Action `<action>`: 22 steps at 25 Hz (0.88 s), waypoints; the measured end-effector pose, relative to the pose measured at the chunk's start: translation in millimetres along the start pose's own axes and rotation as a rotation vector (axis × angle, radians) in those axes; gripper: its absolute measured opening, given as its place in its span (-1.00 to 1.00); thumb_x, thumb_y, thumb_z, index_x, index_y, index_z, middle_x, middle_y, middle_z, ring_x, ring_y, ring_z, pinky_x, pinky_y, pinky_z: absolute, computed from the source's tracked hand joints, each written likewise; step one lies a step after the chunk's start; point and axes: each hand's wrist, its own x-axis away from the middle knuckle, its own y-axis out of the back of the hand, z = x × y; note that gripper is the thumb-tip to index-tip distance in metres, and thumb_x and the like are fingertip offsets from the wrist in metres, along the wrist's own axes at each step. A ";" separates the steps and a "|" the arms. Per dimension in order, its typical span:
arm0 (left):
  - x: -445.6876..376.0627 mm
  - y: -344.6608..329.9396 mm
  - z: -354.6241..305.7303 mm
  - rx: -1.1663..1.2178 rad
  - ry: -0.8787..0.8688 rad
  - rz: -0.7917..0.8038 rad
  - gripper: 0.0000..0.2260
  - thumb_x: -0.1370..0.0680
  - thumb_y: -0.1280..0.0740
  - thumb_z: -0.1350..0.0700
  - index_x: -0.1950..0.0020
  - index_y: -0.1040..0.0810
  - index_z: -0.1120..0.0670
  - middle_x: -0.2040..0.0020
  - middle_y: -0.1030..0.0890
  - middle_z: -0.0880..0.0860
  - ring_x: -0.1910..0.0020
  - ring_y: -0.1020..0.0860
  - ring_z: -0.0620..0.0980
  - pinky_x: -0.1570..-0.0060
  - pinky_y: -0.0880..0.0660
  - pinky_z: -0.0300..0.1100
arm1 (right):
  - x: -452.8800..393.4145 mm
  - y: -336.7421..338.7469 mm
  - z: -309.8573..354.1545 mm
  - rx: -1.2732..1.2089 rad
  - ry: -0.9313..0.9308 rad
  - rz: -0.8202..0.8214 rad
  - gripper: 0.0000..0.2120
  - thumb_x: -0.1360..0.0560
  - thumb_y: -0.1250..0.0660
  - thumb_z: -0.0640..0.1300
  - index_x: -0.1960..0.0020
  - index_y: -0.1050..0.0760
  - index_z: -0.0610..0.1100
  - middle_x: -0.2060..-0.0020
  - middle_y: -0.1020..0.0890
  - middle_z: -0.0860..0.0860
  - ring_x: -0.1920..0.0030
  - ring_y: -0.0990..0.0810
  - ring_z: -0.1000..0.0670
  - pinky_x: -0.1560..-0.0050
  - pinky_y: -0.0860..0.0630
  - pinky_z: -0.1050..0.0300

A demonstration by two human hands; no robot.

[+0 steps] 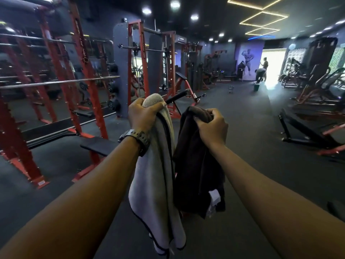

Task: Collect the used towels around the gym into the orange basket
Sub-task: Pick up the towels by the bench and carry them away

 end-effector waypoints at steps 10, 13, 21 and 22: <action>-218.4 -143.9 143.3 0.134 0.080 0.072 -0.71 -0.32 -0.59 -0.01 0.08 -0.63 0.07 0.19 -0.61 -0.05 0.21 -0.57 -0.13 0.24 -0.54 -0.23 | -197.6 -185.5 -115.1 0.036 -0.029 -0.014 -0.79 -0.44 -0.49 0.06 0.06 -0.50 0.03 0.18 -0.59 0.11 0.13 -0.56 0.03 0.17 -0.35 0.20; -270.8 -189.2 178.7 0.112 0.092 0.082 -0.71 -0.30 -0.59 -0.02 0.13 -0.62 0.09 0.23 -0.61 -0.04 0.26 -0.56 -0.11 0.26 -0.57 -0.14 | -248.7 -229.2 -153.6 0.044 -0.057 -0.010 -0.79 -0.43 -0.49 0.07 0.08 -0.49 0.04 0.19 -0.59 0.11 0.13 -0.56 0.03 0.19 -0.33 0.22; -349.6 -304.0 302.6 0.118 0.223 0.066 -0.75 -0.27 -0.56 -0.03 0.19 -0.61 0.05 0.23 -0.63 0.00 0.23 -0.57 -0.07 0.05 -0.61 0.07 | -344.1 -328.0 -289.6 0.013 -0.119 0.085 -0.81 -0.42 -0.50 0.06 0.09 -0.52 0.04 0.24 -0.59 0.13 0.17 -0.57 0.03 0.31 -0.32 0.26; -355.0 -317.0 319.1 0.121 0.246 0.065 -0.75 -0.26 -0.55 -0.03 0.20 -0.60 0.05 0.24 -0.62 0.00 0.24 -0.56 -0.08 0.07 -0.61 0.05 | -351.5 -338.8 -307.0 0.017 -0.139 0.094 -0.82 -0.42 -0.50 0.06 0.09 -0.53 0.05 0.24 -0.61 0.11 0.17 -0.58 0.03 0.26 -0.32 0.23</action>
